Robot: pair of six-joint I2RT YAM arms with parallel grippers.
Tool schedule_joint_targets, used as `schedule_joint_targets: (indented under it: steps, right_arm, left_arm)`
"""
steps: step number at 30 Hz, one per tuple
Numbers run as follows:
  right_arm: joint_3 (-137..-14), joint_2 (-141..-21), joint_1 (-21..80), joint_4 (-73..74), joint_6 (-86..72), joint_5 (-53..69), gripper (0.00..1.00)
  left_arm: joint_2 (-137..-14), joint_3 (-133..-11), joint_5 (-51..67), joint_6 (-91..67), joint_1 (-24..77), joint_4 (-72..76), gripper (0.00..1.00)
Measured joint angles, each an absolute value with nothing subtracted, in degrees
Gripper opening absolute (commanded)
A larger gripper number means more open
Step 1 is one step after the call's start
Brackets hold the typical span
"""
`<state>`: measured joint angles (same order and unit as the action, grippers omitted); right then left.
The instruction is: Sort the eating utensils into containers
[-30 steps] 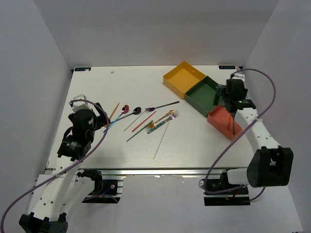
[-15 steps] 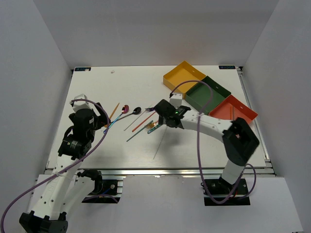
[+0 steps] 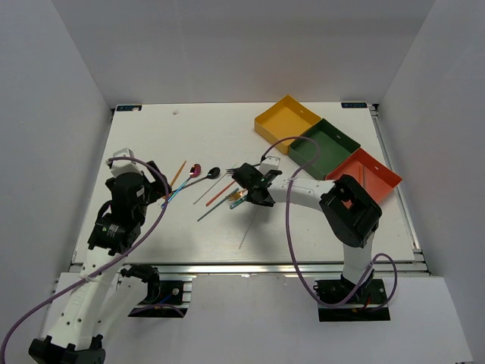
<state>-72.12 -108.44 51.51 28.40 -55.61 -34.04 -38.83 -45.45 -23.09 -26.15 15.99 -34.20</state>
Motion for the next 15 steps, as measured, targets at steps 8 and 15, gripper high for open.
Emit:
schedule_joint_targets:
  steps: [8, 15]
  right_arm:
    - [-70.1, -109.6, 51.5, 25.6, -56.7, -33.4, 0.20]
    - [-64.9, -106.4, 51.4, 20.5, -57.5, -32.6, 0.00]
  left_arm:
    - [-38.4, -45.5, -23.1, -26.2, 16.0, -34.2, 0.98]
    - [-38.3, -45.5, -23.1, -26.2, 16.3, -34.2, 0.98]
